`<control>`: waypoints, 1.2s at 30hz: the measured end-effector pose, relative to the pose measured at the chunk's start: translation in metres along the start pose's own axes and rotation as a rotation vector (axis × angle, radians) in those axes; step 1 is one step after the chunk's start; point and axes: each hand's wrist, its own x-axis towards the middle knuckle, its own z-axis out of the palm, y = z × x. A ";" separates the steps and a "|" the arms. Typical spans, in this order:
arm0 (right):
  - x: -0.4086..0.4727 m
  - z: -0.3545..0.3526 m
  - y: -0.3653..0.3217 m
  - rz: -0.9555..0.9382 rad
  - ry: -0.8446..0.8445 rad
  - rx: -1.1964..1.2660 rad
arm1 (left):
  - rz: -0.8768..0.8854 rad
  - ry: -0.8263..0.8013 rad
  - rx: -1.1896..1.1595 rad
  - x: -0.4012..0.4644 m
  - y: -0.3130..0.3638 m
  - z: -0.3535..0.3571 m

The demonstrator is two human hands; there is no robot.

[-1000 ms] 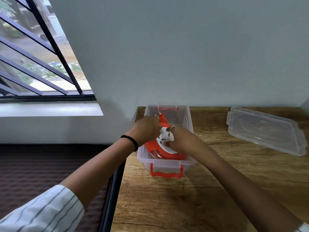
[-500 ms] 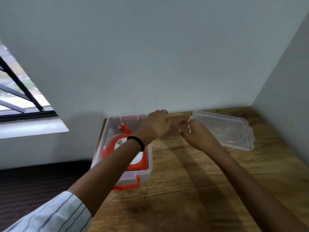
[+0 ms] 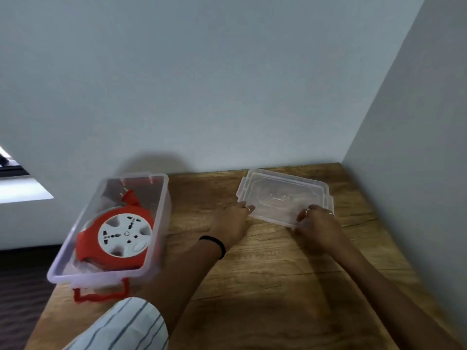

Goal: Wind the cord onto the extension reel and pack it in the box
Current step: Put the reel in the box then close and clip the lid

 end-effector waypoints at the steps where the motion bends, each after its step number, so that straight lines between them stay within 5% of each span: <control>1: -0.005 0.005 0.006 -0.030 0.040 -0.013 | 0.003 0.023 0.027 -0.001 0.002 0.007; 8: -0.013 0.017 0.033 -0.244 0.200 -0.090 | 0.078 0.187 0.166 0.001 0.000 0.024; 14: 0.007 -0.031 0.012 -0.487 0.417 0.141 | 0.159 0.388 0.085 -0.020 0.001 -0.014; 24: 0.003 -0.077 -0.107 -0.775 0.681 0.506 | -0.171 0.913 -0.366 -0.103 -0.015 -0.100; 28: -0.017 -0.051 -0.152 -0.614 0.413 0.627 | -0.385 0.987 -0.693 -0.132 -0.043 -0.118; 32: -0.037 -0.006 -0.192 -0.544 0.014 0.875 | -0.558 0.889 -0.957 -0.166 -0.074 -0.125; 36: -0.055 0.032 -0.230 -0.499 -0.089 0.997 | -0.671 0.865 -1.107 -0.197 -0.095 -0.117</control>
